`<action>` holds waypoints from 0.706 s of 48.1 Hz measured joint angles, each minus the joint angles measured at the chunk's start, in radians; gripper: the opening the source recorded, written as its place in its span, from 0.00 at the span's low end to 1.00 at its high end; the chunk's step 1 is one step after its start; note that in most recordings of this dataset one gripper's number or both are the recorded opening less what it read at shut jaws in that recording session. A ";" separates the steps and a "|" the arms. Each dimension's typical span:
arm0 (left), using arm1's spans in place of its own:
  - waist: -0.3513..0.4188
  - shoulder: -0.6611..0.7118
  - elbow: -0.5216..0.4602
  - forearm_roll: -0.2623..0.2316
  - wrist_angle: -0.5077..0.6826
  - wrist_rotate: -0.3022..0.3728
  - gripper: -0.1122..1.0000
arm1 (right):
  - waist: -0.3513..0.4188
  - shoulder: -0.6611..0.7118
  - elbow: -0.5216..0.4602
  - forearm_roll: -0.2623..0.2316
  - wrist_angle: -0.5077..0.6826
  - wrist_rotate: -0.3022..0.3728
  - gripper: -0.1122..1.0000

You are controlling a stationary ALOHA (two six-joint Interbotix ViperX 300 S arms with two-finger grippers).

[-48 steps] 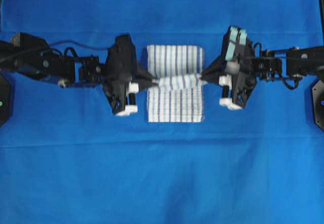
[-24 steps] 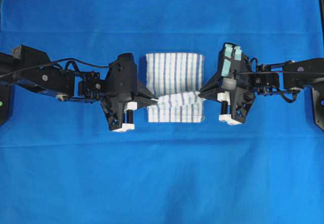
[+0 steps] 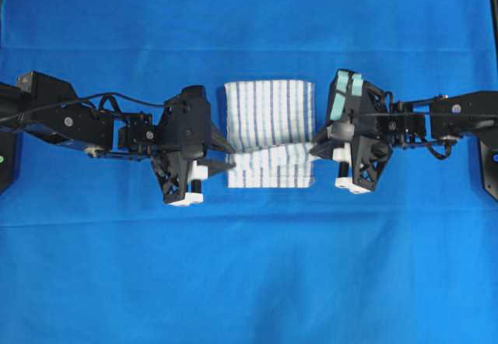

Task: Fold the blue towel.
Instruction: 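Open both grippers and withdraw them sideways from the folded towel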

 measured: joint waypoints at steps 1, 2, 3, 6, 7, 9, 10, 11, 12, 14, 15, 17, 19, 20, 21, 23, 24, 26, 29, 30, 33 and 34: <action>0.000 0.000 0.002 0.000 0.000 0.002 0.52 | 0.005 0.000 0.000 0.000 0.000 0.000 0.60; -0.002 0.000 0.002 0.000 0.000 0.003 0.55 | 0.008 0.000 0.000 0.000 0.002 0.000 0.64; -0.002 0.000 0.003 0.000 0.002 0.005 0.58 | 0.014 0.000 -0.002 0.000 0.002 0.002 0.66; -0.002 -0.003 0.005 0.000 0.012 0.015 0.65 | 0.025 0.000 -0.005 0.000 0.002 0.000 0.63; -0.002 -0.009 0.005 0.000 0.023 0.018 0.67 | 0.028 0.000 -0.008 0.000 0.003 0.000 0.62; -0.002 -0.020 0.008 0.000 0.040 0.020 0.67 | 0.034 -0.003 -0.012 0.002 0.003 0.000 0.61; 0.000 -0.028 0.006 0.000 0.049 0.020 0.66 | 0.037 -0.005 -0.014 0.000 0.005 0.000 0.60; -0.002 -0.037 0.008 0.000 0.058 0.020 0.65 | 0.038 -0.009 -0.017 0.002 0.008 0.000 0.60; -0.002 -0.048 0.008 0.000 0.071 0.020 0.65 | 0.041 -0.018 -0.021 0.002 0.015 0.000 0.60; 0.000 -0.069 0.008 0.000 0.097 0.021 0.65 | 0.049 -0.035 -0.028 0.002 0.029 0.000 0.60; 0.000 -0.081 0.008 0.000 0.112 0.021 0.65 | 0.051 -0.044 -0.031 0.000 0.037 0.000 0.60; 0.000 -0.112 0.008 0.002 0.141 0.023 0.65 | 0.055 -0.066 -0.038 0.002 0.054 -0.002 0.60; 0.000 -0.138 0.009 0.000 0.167 0.021 0.65 | 0.058 -0.084 -0.044 0.002 0.074 -0.002 0.60; 0.000 -0.153 0.009 0.000 0.178 0.023 0.65 | 0.058 -0.097 -0.048 0.002 0.083 -0.002 0.60; 0.000 -0.170 0.009 0.000 0.192 0.023 0.65 | 0.058 -0.110 -0.051 0.002 0.095 -0.002 0.60; 0.000 -0.198 0.014 0.000 0.213 0.025 0.65 | 0.060 -0.137 -0.057 0.000 0.118 -0.003 0.60; 0.000 -0.216 0.017 0.002 0.224 0.025 0.65 | 0.058 -0.152 -0.058 0.000 0.127 -0.005 0.60; 0.000 -0.259 0.025 0.000 0.242 0.026 0.65 | 0.060 -0.179 -0.063 0.000 0.147 -0.008 0.60; 0.000 -0.310 0.037 0.000 0.255 0.029 0.65 | 0.060 -0.224 -0.067 -0.006 0.172 -0.011 0.60; 0.000 -0.328 0.041 0.000 0.255 0.032 0.65 | 0.060 -0.238 -0.069 -0.008 0.181 -0.011 0.60; 0.002 -0.388 0.064 0.000 0.259 0.040 0.65 | 0.060 -0.285 -0.071 -0.021 0.201 -0.011 0.60; 0.002 -0.407 0.071 0.000 0.259 0.041 0.65 | 0.060 -0.302 -0.071 -0.026 0.206 -0.012 0.60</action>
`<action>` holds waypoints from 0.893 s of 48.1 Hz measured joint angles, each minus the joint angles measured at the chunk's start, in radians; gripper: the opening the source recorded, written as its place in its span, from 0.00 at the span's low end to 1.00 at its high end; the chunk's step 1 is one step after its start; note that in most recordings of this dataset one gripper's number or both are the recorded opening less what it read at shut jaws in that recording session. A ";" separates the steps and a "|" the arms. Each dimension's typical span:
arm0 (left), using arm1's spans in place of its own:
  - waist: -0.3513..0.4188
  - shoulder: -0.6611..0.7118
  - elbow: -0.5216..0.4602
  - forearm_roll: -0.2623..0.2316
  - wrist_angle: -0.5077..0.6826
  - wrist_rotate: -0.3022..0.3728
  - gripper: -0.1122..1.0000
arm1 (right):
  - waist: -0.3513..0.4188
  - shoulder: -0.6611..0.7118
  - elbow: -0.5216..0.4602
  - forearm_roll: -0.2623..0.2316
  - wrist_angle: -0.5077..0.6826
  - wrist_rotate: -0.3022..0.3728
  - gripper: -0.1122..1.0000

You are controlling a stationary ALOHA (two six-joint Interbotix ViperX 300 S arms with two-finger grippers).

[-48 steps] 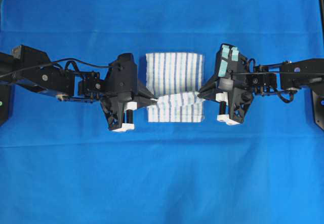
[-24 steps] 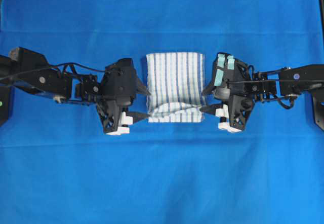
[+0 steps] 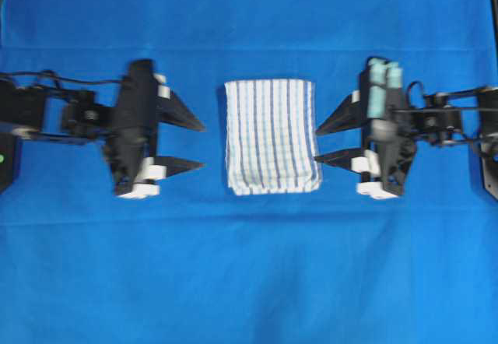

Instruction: Fold the blue towel.

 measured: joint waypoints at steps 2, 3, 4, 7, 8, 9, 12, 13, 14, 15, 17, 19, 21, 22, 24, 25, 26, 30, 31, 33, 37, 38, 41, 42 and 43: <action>0.000 -0.040 0.012 0.000 0.000 0.005 0.65 | -0.002 -0.037 0.002 -0.014 0.011 0.002 0.60; 0.000 -0.061 0.020 0.000 0.000 0.005 0.65 | 0.000 -0.061 0.000 -0.021 0.017 0.000 0.60; -0.002 -0.086 0.028 0.000 0.000 0.005 0.65 | 0.000 -0.081 0.000 -0.028 0.020 0.000 0.60; 0.000 -0.167 0.058 0.000 0.000 0.005 0.65 | -0.002 -0.140 0.006 -0.049 0.032 0.000 0.60; 0.000 -0.192 0.067 0.000 -0.002 0.006 0.65 | -0.002 -0.161 0.011 -0.057 0.037 0.000 0.60; 0.000 -0.216 0.077 0.000 -0.003 0.006 0.65 | -0.002 -0.181 0.015 -0.064 0.040 0.000 0.60; 0.003 -0.288 0.109 0.000 -0.009 0.006 0.65 | -0.002 -0.244 0.031 -0.083 0.049 0.000 0.60; 0.003 -0.316 0.124 0.000 -0.012 0.006 0.65 | -0.002 -0.264 0.037 -0.089 0.054 0.000 0.60; 0.005 -0.339 0.135 0.000 -0.014 0.005 0.65 | -0.003 -0.288 0.046 -0.094 0.058 0.000 0.60; 0.008 -0.364 0.147 0.000 -0.015 0.006 0.65 | -0.006 -0.311 0.052 -0.098 0.063 0.000 0.60; 0.008 -0.411 0.167 0.000 -0.017 0.006 0.65 | -0.009 -0.359 0.061 -0.106 0.071 0.000 0.60; 0.008 -0.456 0.184 0.000 -0.017 0.006 0.65 | -0.012 -0.411 0.074 -0.112 0.077 0.000 0.60; 0.008 -0.506 0.206 0.000 -0.018 0.008 0.65 | -0.012 -0.456 0.089 -0.118 0.080 0.000 0.60; 0.009 -0.531 0.218 0.000 -0.018 0.008 0.65 | -0.012 -0.474 0.095 -0.121 0.081 0.000 0.60; 0.011 -0.578 0.241 0.002 -0.018 0.008 0.65 | -0.012 -0.512 0.112 -0.126 0.081 0.000 0.60; 0.012 -0.601 0.250 0.002 -0.018 0.008 0.65 | -0.012 -0.528 0.120 -0.127 0.081 0.000 0.60; 0.014 -0.624 0.262 0.002 -0.018 0.008 0.65 | -0.012 -0.543 0.130 -0.129 0.081 0.000 0.60; 0.025 -0.699 0.307 0.002 -0.018 0.008 0.65 | -0.014 -0.623 0.192 -0.133 0.081 -0.002 0.60; 0.028 -0.716 0.318 0.002 -0.020 0.008 0.65 | -0.015 -0.638 0.204 -0.133 0.080 -0.002 0.60; 0.035 -0.758 0.344 0.002 -0.020 0.008 0.65 | -0.018 -0.670 0.229 -0.135 0.077 -0.002 0.60; 0.052 -0.831 0.394 0.002 -0.020 0.009 0.65 | -0.023 -0.721 0.285 -0.135 0.057 0.000 0.60; 0.055 -0.850 0.407 0.002 -0.020 0.008 0.65 | -0.025 -0.735 0.298 -0.135 0.049 0.000 0.60; 0.066 -0.891 0.443 0.002 -0.020 0.008 0.65 | -0.032 -0.765 0.339 -0.135 0.031 0.000 0.60; 0.069 -0.905 0.456 0.002 -0.020 0.008 0.65 | -0.034 -0.778 0.356 -0.135 0.021 -0.002 0.60; 0.071 -0.917 0.465 0.002 -0.020 0.008 0.65 | -0.035 -0.787 0.370 -0.135 0.015 -0.002 0.60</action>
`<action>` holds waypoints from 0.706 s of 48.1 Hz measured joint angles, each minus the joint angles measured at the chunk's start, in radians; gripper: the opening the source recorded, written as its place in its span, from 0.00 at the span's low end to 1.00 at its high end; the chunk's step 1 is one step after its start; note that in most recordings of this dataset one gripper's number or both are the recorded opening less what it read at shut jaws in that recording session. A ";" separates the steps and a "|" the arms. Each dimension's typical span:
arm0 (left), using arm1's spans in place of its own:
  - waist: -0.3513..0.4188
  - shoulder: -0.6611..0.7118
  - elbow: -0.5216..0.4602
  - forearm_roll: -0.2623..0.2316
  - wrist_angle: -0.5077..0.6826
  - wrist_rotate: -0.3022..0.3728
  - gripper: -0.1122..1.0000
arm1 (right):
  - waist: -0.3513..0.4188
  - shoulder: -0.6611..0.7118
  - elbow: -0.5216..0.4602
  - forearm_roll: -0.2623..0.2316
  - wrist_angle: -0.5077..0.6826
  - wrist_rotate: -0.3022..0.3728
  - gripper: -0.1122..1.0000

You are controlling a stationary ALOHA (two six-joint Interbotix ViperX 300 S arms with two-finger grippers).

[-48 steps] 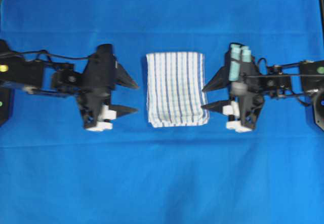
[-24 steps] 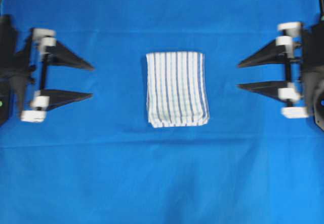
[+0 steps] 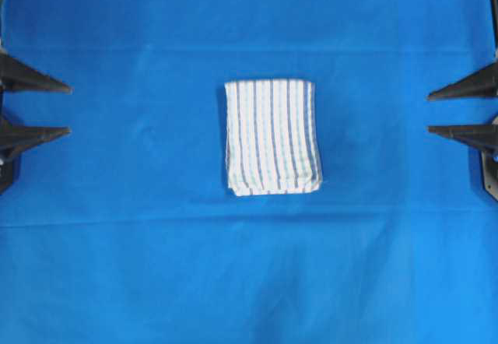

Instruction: Fold the blue towel.

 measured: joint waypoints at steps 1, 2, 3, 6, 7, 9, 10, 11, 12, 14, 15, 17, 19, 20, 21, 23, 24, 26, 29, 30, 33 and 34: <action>0.002 -0.009 0.008 0.000 0.000 0.000 0.65 | -0.003 -0.008 0.012 0.000 -0.008 0.002 0.60; 0.003 -0.018 0.017 0.000 0.002 0.000 0.65 | -0.005 -0.014 0.025 0.000 -0.014 0.000 0.60; 0.005 -0.029 0.026 0.000 0.002 0.000 0.65 | -0.006 -0.017 0.037 0.000 -0.018 0.002 0.60; 0.005 -0.061 0.060 0.000 0.000 -0.009 0.65 | -0.014 -0.023 0.066 0.000 -0.037 0.005 0.60; 0.005 -0.066 0.066 0.000 0.000 -0.011 0.65 | -0.017 -0.023 0.074 0.000 -0.041 0.006 0.60; 0.006 -0.077 0.077 0.000 -0.002 -0.012 0.65 | -0.020 -0.023 0.083 0.000 -0.052 0.006 0.60; 0.006 -0.081 0.081 0.000 -0.002 -0.014 0.65 | -0.023 -0.023 0.086 0.000 -0.061 0.005 0.60; 0.006 -0.083 0.084 0.000 -0.002 -0.014 0.65 | -0.026 -0.021 0.087 0.000 -0.066 0.006 0.60; 0.006 -0.084 0.087 0.000 -0.002 -0.014 0.65 | -0.028 -0.021 0.089 0.000 -0.071 0.006 0.60; 0.006 -0.086 0.092 0.000 -0.002 -0.015 0.65 | -0.029 -0.020 0.091 0.000 -0.077 0.006 0.60; 0.006 -0.086 0.092 0.000 -0.002 -0.015 0.65 | -0.029 -0.020 0.091 0.000 -0.078 0.006 0.60; 0.006 -0.086 0.092 0.000 -0.002 -0.015 0.65 | -0.029 -0.020 0.091 0.000 -0.080 0.006 0.60; 0.006 -0.086 0.092 0.000 -0.003 -0.015 0.65 | -0.029 -0.020 0.091 0.000 -0.081 0.006 0.60; 0.006 -0.086 0.092 0.000 -0.002 -0.015 0.65 | -0.029 -0.020 0.091 0.000 -0.081 0.006 0.60; 0.006 -0.086 0.092 0.000 -0.003 -0.015 0.65 | -0.029 -0.020 0.091 0.000 -0.081 0.005 0.60; 0.006 -0.087 0.092 0.000 -0.002 -0.015 0.65 | -0.029 -0.020 0.091 0.000 -0.081 0.006 0.60; 0.006 -0.086 0.094 0.000 -0.002 -0.015 0.65 | -0.029 -0.020 0.091 0.000 -0.083 0.006 0.60; 0.006 -0.086 0.094 0.000 -0.002 -0.015 0.65 | -0.029 -0.020 0.091 0.000 -0.083 0.006 0.60; 0.006 -0.087 0.092 0.000 -0.002 -0.015 0.65 | -0.029 -0.020 0.091 0.000 -0.083 0.006 0.60; 0.006 -0.087 0.094 0.000 -0.002 -0.015 0.65 | -0.029 -0.020 0.091 0.000 -0.083 0.006 0.60; 0.006 -0.086 0.094 0.000 -0.002 -0.015 0.65 | -0.029 -0.020 0.091 0.000 -0.083 0.006 0.60; 0.006 -0.087 0.094 0.000 -0.002 -0.015 0.65 | -0.029 -0.020 0.091 0.000 -0.083 0.006 0.60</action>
